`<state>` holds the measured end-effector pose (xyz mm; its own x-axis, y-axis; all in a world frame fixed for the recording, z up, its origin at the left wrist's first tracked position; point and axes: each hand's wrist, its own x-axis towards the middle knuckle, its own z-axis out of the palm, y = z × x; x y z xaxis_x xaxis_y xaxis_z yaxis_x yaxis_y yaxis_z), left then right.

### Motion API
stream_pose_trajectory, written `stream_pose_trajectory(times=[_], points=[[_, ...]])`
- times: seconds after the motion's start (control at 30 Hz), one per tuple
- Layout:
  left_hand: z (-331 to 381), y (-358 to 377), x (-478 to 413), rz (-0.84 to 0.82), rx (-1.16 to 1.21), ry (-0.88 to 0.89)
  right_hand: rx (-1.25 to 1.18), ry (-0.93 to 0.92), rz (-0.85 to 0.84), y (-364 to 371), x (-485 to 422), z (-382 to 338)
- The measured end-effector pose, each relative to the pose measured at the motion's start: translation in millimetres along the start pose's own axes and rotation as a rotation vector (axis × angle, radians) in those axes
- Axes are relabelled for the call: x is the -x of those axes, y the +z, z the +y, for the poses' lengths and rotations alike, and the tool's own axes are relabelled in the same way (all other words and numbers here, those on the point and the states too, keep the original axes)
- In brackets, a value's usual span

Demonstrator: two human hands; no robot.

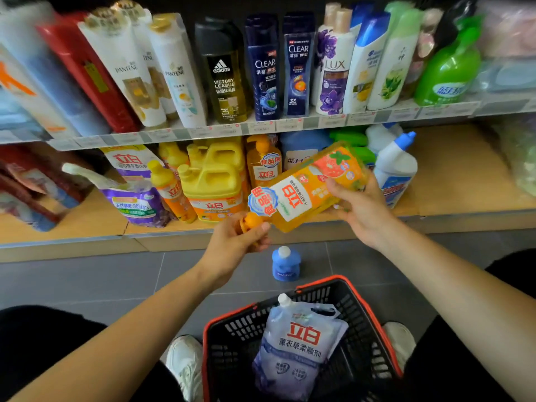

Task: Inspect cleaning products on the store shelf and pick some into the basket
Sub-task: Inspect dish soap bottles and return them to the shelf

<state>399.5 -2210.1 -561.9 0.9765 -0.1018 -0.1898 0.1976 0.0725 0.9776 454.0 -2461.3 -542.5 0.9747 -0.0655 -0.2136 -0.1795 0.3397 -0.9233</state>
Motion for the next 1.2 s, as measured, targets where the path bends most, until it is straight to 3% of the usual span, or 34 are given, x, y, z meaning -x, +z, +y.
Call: stream_pose_trajectory(times=[0.23,0.5,0.67,0.8,1.03,1.2], points=[[24.0,-28.0,-1.4,0.237,-0.045,0.093,0.087,0.408,-0.102,-0.2,-11.0,45.1],[43.0,-64.9,-6.4,0.296,-0.331,0.156,0.264,0.514,-0.217,27.4,-19.4,84.7],[45.6,-70.9,-18.0,0.203,-0.727,0.234,0.628,0.280,-0.243,51.4,-30.1,81.8],[28.0,-75.8,-26.6,0.159,-1.077,0.166,0.887,0.009,-0.189,60.8,-61.0,62.7],[0.1,-100.6,-38.5,0.133,-1.036,-0.017,1.052,-0.340,-0.088,93.5,-126.2,57.6],[-23.7,-94.9,-46.7,0.040,-0.925,-0.129,0.993,-0.272,-0.035,104.0,-158.8,67.5]])
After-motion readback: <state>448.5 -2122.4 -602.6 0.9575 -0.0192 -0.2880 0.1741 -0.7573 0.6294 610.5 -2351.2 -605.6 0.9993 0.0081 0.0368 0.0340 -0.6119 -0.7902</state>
